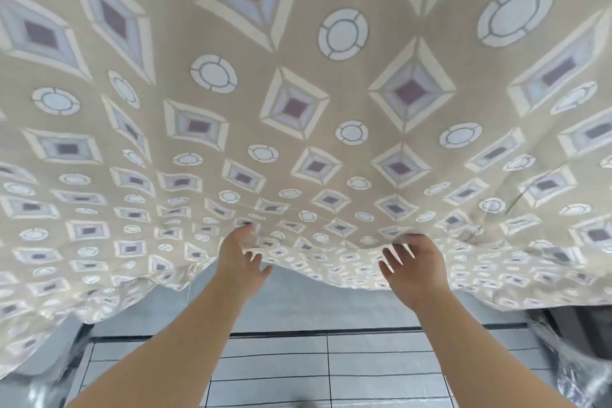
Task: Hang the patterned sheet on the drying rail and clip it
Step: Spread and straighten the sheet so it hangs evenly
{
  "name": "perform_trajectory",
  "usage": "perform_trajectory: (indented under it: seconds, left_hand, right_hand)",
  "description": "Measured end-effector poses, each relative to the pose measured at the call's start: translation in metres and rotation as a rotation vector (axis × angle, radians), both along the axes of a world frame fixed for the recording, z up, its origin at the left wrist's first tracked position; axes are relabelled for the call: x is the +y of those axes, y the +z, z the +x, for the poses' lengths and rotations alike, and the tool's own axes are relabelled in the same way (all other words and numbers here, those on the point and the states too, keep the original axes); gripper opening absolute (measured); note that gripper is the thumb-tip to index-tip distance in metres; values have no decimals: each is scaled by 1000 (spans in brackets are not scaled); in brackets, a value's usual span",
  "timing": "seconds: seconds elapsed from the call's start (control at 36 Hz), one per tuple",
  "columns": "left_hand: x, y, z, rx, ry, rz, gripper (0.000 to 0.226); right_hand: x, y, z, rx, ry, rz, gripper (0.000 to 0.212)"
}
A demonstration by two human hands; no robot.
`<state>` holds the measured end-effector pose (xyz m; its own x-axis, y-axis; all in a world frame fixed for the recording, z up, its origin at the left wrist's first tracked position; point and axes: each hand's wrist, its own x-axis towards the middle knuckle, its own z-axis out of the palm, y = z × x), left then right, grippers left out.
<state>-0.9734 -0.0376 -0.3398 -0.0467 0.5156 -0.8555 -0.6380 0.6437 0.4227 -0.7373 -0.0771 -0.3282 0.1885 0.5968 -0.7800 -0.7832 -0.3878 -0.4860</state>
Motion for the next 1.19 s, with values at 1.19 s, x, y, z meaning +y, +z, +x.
perform_trajectory:
  seconds: [1.19]
  left_hand:
    - [18,-150,-51,513,-55,165,20]
  right_hand:
    - [-22,-139,-43,-453,188,44,25]
